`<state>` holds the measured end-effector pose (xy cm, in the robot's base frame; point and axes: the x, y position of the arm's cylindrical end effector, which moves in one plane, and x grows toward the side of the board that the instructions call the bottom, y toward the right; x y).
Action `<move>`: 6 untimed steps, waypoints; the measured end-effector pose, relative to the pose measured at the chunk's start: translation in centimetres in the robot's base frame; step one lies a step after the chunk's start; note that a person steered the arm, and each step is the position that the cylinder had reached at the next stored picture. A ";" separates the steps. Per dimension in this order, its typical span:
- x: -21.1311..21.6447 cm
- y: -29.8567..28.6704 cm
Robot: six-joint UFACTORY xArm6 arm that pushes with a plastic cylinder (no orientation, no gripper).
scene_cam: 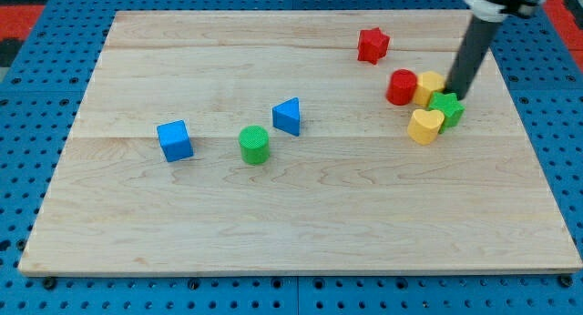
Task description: Put the red star at the top side of the red circle
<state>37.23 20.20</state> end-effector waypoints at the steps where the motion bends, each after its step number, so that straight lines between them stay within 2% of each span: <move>1: -3.3 3.1; 2: -12.2 4.4; 3: -17.6 1.1; 4: -15.1 -7.1; 5: -12.3 -10.7; 6: -4.6 -10.3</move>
